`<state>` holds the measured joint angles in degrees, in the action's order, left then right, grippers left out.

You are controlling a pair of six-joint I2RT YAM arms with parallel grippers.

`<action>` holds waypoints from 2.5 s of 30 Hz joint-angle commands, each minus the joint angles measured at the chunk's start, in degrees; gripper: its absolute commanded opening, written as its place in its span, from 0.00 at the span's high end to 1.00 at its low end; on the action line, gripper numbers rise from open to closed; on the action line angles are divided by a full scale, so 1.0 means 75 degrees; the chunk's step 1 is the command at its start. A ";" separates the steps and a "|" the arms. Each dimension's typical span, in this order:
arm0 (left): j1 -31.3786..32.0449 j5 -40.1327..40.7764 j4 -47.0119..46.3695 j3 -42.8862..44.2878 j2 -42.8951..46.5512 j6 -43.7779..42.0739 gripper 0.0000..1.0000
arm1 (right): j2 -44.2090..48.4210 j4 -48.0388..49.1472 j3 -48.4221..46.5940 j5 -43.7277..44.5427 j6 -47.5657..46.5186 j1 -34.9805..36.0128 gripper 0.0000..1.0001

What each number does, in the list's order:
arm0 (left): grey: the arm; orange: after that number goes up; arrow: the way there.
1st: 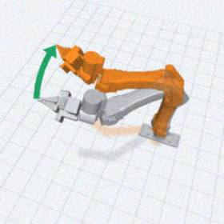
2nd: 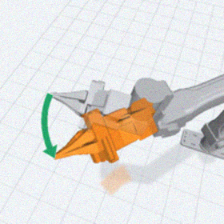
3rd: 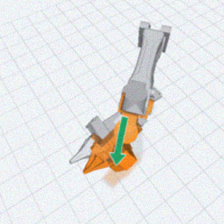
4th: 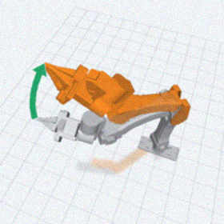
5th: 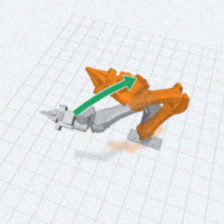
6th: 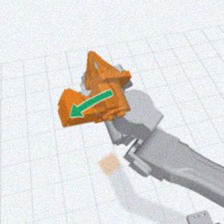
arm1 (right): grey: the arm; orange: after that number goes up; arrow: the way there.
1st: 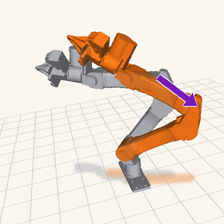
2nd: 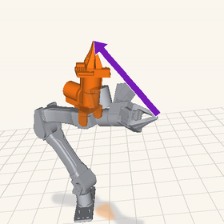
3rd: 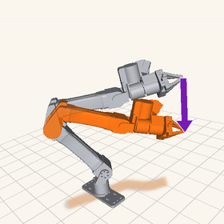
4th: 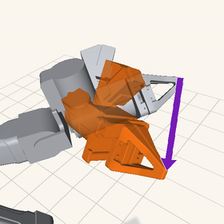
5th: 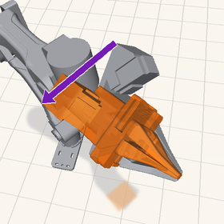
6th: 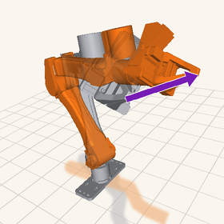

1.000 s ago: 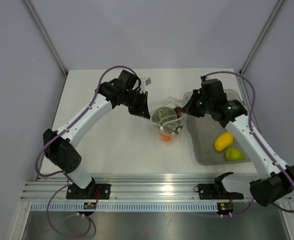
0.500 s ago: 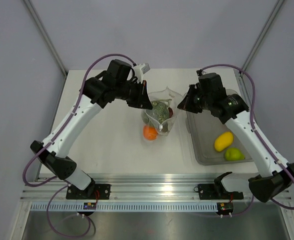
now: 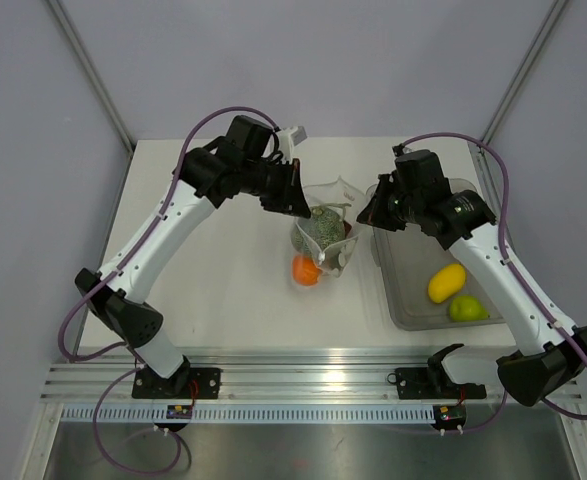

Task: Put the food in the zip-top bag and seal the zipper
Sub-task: Adjust the zipper food storage bag at the center of the board.

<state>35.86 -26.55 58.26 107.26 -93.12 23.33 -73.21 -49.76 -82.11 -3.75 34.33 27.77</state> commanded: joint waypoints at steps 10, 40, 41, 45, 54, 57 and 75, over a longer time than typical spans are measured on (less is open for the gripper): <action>0.0012 -0.0106 -0.0699 0.0057 -0.0017 0.0065 1.00 | -0.0045 0.0645 0.0573 0.0453 -0.0007 0.0211 1.00; 0.0129 0.0293 -0.0209 0.0263 -0.0557 -0.0111 1.00 | -0.0470 0.0940 0.1292 0.0417 0.0310 0.0575 1.00; 0.0129 0.0444 -0.0151 0.0439 -0.0498 -0.0134 1.00 | -0.0388 0.0835 0.1164 0.0453 0.0263 0.0575 1.00; 0.0129 0.0598 0.0060 0.0932 -0.0428 -0.0205 1.00 | -0.0270 0.0424 0.0414 0.0734 0.0146 0.0575 0.60; 0.0129 0.0235 -0.0502 0.0312 -0.0228 0.0100 1.00 | 0.0210 0.0365 0.0540 0.0617 0.0344 0.0575 0.36; 0.0129 0.0188 -0.0596 0.0300 -0.0240 0.0158 1.00 | 0.0211 0.0516 0.0833 0.0523 0.0520 0.0575 0.23; 0.0129 0.0480 -0.1029 -0.0731 0.0322 0.0229 0.76 | 0.0164 0.1831 0.1505 -0.0650 0.0688 0.0704 0.97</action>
<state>36.64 -22.81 55.11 102.74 -95.61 24.58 -71.79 -38.57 -66.96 -8.56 41.87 32.40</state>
